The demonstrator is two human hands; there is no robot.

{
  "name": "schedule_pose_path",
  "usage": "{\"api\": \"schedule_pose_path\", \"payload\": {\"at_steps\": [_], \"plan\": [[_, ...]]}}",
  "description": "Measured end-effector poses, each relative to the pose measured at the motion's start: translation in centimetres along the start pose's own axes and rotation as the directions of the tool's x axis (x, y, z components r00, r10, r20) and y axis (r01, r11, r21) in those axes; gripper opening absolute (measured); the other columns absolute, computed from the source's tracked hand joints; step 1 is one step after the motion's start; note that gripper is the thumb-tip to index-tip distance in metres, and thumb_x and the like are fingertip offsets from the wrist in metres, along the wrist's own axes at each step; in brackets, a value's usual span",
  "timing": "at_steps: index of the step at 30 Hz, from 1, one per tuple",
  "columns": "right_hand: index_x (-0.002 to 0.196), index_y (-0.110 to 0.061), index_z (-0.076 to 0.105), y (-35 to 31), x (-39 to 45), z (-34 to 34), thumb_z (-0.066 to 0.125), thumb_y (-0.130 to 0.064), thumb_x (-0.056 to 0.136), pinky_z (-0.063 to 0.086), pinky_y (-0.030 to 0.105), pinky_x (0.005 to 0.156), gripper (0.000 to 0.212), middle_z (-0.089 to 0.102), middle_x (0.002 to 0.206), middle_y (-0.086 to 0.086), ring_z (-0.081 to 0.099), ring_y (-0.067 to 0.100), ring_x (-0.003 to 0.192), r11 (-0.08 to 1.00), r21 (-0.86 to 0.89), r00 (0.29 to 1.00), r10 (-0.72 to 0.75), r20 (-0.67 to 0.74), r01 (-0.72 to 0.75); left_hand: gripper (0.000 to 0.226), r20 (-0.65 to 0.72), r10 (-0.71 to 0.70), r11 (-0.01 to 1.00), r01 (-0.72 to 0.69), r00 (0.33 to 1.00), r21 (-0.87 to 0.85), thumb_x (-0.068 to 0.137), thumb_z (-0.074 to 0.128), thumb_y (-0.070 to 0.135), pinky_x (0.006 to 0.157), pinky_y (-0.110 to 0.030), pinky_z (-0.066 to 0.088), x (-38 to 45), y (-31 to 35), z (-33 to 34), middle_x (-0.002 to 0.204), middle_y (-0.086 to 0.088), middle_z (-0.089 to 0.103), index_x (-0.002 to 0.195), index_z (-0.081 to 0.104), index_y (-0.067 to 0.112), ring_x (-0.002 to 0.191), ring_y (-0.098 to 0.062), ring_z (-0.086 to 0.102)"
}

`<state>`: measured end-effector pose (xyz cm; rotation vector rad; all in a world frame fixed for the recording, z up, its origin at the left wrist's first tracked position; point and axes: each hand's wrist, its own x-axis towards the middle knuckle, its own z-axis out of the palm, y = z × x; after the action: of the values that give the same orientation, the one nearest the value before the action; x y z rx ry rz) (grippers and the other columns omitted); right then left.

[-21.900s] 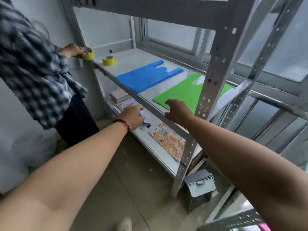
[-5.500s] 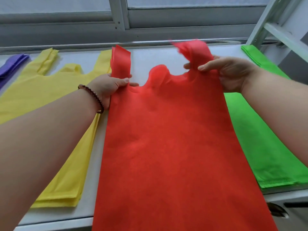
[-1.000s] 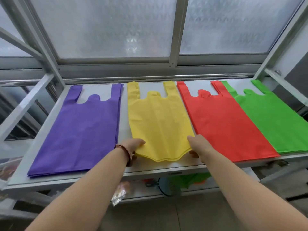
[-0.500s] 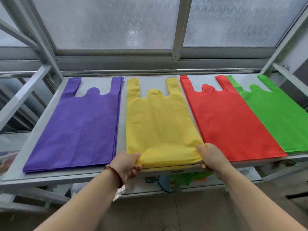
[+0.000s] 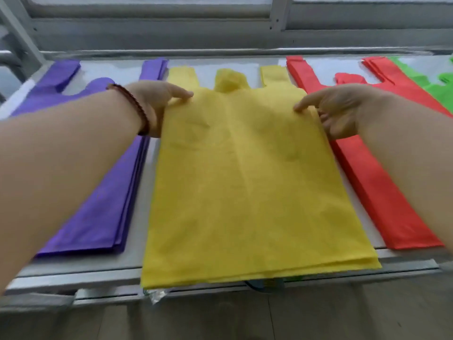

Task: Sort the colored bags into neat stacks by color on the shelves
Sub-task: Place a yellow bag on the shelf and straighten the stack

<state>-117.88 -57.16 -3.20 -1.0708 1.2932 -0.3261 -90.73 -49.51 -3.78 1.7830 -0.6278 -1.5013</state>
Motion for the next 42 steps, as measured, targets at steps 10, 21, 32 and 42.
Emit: {"api": "schedule_pose_path", "payload": {"at_steps": [10,21,32,42], "plan": [[0.119,-0.02,0.056,-2.9,5.9,1.3,0.037,-0.002,0.093,0.054,0.04,0.086,0.036,0.064,0.106,0.01,0.064,0.026,0.093,0.913,-0.219,0.907,-0.384,-0.175,0.344,0.056,-0.255,0.534,0.845,-0.512,0.806,0.152,0.087,0.049,-0.006,0.089,-0.037,0.053,5.1,1.2,0.0,0.116,-0.005,0.062,0.137,0.04,0.017,0.097,-0.019,0.062],[0.115,-0.004,0.051,9.2,-8.1,2.0,0.04,-0.008,0.09,0.046,0.034,0.08,0.028,0.063,0.111,0.018,0.06,0.033,0.107,0.35,-0.936,0.956,-0.26,-0.138,-0.04,0.057,-0.343,0.272,0.932,-0.159,0.899,0.325,0.089,0.056,0.009,0.106,-0.03,0.033,-12.5,-11.2,4.7,0.138,-0.005,0.044,0.141,0.031,0.004,0.129,-0.019,0.043],[0.148,-0.023,0.012,8.4,-19.6,10.2,0.037,-0.048,0.094,0.021,0.036,0.115,0.064,0.014,0.153,0.003,0.017,0.027,0.14,0.398,-0.913,0.957,-0.216,-0.192,-0.093,0.011,-0.392,0.203,0.928,-0.049,0.897,0.37,0.089,0.054,0.019,0.096,-0.035,0.046,-23.0,-14.6,-1.8,0.104,0.0,0.063,0.093,0.055,0.03,0.101,-0.022,0.063],[0.142,-0.009,0.036,5.9,-14.9,28.0,0.047,-0.022,0.094,0.035,0.03,0.108,0.052,0.042,0.146,0.009,0.041,0.022,0.134,0.821,-0.531,0.964,-0.264,-0.031,0.208,0.02,-0.648,0.034,0.961,0.153,0.761,0.23,0.074,0.057,0.017,0.091,-0.047,0.046,-17.5,-14.3,-17.9,0.103,-0.037,0.059,0.08,0.056,-0.003,0.092,-0.041,0.057]]}}
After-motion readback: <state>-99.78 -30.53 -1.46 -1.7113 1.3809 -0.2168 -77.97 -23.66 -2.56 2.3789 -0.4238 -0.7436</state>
